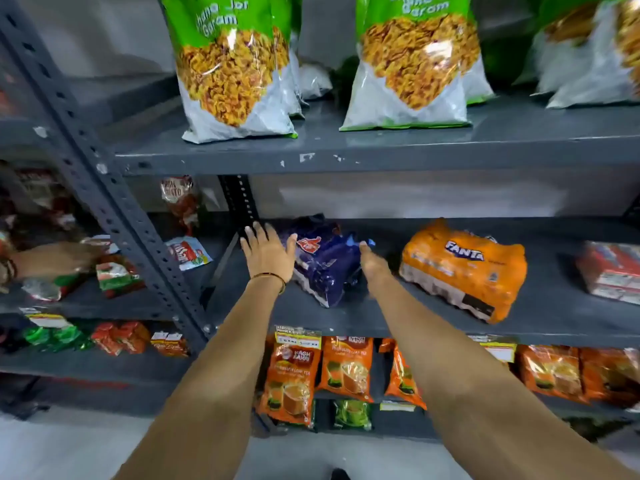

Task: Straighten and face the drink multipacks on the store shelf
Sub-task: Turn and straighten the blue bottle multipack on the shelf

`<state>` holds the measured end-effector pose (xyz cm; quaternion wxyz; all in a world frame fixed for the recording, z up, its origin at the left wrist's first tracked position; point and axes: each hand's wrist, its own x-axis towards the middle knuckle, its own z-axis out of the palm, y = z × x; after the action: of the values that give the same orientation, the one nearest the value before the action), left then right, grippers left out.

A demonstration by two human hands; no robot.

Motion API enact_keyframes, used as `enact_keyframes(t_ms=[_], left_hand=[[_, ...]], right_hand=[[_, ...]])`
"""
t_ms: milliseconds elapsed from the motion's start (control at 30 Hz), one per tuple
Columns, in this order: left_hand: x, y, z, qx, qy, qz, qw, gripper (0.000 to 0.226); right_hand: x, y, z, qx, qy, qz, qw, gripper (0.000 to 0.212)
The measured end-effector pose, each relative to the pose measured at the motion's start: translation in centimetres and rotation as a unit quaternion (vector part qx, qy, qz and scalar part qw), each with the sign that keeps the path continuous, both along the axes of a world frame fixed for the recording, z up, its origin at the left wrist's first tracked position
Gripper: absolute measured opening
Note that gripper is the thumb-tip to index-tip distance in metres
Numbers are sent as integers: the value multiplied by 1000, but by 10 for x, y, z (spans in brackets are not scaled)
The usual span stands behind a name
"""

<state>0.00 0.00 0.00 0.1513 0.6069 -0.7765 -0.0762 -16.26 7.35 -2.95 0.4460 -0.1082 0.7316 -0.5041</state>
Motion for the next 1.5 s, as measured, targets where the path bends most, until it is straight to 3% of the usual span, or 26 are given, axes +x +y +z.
enact_keyframes(t_ms=[100,300,367,467,633,767,900,1067,1200,1367,1433,1500], left_hand=[[-7,-39,1,79,22,22,996,75],[-24,-109,-2,228,120,-12,966,101],[-35,-125,-2,259,119,-42,958,89],[-48,-133,-2,289,113,-82,947,76],[-51,-141,-17,278,105,-65,953,73],[-36,-138,-26,257,204,-31,944,69],[-2,-128,-29,218,331,-70,916,68],[43,-116,-48,184,287,-118,933,80],[70,-81,-81,205,295,-121,925,70],[84,-75,-68,295,351,-109,882,68],[85,-82,-47,336,420,-72,840,62],[84,-89,-23,344,512,-37,787,69]], right_hand=[[-24,-47,-35,-18,-95,-37,995,111],[-55,-108,-112,-17,-100,-47,994,133],[-63,-111,-130,-20,-98,-64,993,135],[-54,-98,-108,-1,-136,-102,985,128],[-28,-71,-39,0,-153,-120,981,90],[-13,-59,-3,-32,-115,-119,986,68],[-5,-48,26,-111,-6,-92,989,66],[10,-26,29,-173,100,-17,980,86],[23,-7,9,-164,163,56,971,84],[26,-1,15,-115,139,121,976,93],[26,-1,22,-85,100,141,981,113],[32,0,33,-85,71,67,992,111]])
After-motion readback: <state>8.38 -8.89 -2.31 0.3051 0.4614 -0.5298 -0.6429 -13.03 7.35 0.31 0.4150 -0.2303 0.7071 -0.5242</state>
